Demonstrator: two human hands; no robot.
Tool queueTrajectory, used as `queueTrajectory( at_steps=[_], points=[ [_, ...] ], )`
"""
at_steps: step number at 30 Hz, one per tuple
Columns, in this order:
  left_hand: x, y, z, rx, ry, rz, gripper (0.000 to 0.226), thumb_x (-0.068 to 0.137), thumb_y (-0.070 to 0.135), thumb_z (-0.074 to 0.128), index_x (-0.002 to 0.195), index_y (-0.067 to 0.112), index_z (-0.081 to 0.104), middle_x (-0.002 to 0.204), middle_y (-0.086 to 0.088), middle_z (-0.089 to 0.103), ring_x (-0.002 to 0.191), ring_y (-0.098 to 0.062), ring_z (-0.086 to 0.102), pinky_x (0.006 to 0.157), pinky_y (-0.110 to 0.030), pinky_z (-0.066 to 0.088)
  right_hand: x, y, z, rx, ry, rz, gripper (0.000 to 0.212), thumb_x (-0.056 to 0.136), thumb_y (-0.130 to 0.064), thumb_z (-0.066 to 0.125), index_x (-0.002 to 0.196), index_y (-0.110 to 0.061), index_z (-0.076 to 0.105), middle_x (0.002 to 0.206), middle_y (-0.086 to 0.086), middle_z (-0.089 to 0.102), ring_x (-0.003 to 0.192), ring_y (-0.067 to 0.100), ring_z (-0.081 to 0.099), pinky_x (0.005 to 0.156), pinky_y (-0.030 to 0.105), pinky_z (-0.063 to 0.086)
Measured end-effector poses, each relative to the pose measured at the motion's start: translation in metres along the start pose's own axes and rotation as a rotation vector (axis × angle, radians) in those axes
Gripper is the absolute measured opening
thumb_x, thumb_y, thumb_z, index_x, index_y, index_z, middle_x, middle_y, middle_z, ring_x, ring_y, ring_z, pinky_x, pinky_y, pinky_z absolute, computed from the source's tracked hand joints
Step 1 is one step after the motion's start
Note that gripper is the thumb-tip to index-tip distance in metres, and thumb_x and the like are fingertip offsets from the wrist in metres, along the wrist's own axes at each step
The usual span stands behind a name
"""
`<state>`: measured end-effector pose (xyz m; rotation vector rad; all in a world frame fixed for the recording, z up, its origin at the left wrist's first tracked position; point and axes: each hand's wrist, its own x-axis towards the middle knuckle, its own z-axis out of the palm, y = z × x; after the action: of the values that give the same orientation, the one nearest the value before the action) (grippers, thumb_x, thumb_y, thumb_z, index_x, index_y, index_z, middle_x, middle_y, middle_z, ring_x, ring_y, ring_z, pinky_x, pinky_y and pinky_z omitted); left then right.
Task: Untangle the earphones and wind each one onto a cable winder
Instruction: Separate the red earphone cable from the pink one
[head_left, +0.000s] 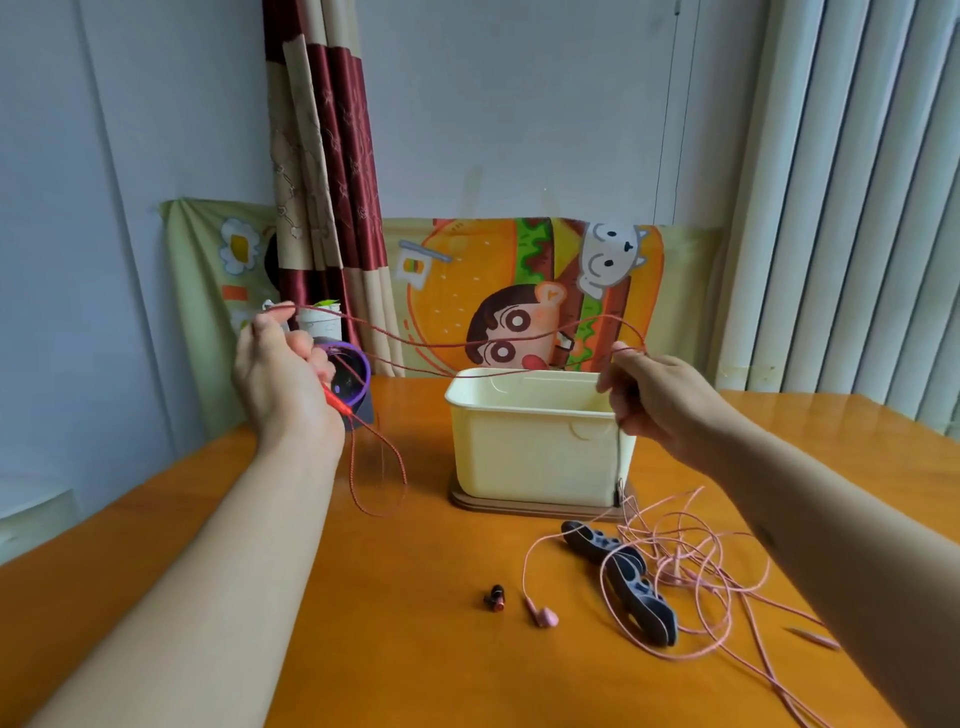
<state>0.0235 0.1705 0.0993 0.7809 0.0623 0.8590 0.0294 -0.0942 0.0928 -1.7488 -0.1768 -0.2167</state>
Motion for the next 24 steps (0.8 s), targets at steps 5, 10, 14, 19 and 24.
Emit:
queueTrajectory(
  at_steps=[5,10,14,19,24],
  points=[
    [0.007,0.007,-0.003,0.162,-0.008,0.132,0.034,0.105,0.023,0.034,0.081,0.028,0.058,0.073,0.010,0.052,0.065,-0.001,0.049,0.067,-0.014,0.044,0.001,-0.002,0.041,-0.090,-0.299,0.086,0.031,0.103,-0.021,0.035,0.099,-0.004,0.061,0.076,0.012,0.062,0.065,0.021,0.059,0.064,0.028,0.048],
    [0.010,0.015,-0.021,0.490,-0.139,0.113,0.030,0.105,0.025,0.038,0.086,0.029,0.060,0.084,0.016,0.057,0.058,0.018,0.054,0.050,-0.002,0.040,0.018,0.014,0.081,-0.207,-0.559,0.278,0.040,0.101,-0.005,0.038,0.140,-0.013,0.042,0.140,0.014,0.046,0.108,0.027,0.061,0.081,0.034,0.054],
    [0.012,0.017,-0.038,0.683,-0.414,-0.048,0.027,0.103,0.022,0.044,0.090,0.029,0.067,0.100,0.011,0.063,0.087,0.005,0.056,0.071,-0.016,0.047,0.025,0.019,0.093,-0.342,-0.529,0.223,0.043,0.101,-0.004,0.029,0.142,-0.014,0.039,0.147,0.015,0.039,0.108,0.027,0.060,0.085,0.034,0.053],
    [0.006,0.020,-0.048,0.792,-0.832,-0.158,0.035,0.097,0.013,0.053,0.096,0.041,0.073,0.130,0.011,0.058,0.125,-0.005,0.049,0.108,-0.035,0.039,0.017,0.005,0.111,-0.419,-0.479,0.009,0.039,0.094,-0.003,0.044,0.131,-0.016,0.052,0.132,0.009,0.054,0.094,0.014,0.061,0.072,0.022,0.051],
    [-0.003,0.017,-0.038,0.634,-0.893,-0.196,0.034,0.093,0.015,0.048,0.107,0.038,0.069,0.128,0.009,0.061,0.128,-0.004,0.047,0.116,-0.050,0.029,0.006,-0.013,0.124,-0.231,-0.636,-0.111,0.054,0.087,-0.011,0.062,0.137,-0.022,0.044,0.123,-0.004,0.058,0.097,0.007,0.059,0.076,0.022,0.047]
  ],
)
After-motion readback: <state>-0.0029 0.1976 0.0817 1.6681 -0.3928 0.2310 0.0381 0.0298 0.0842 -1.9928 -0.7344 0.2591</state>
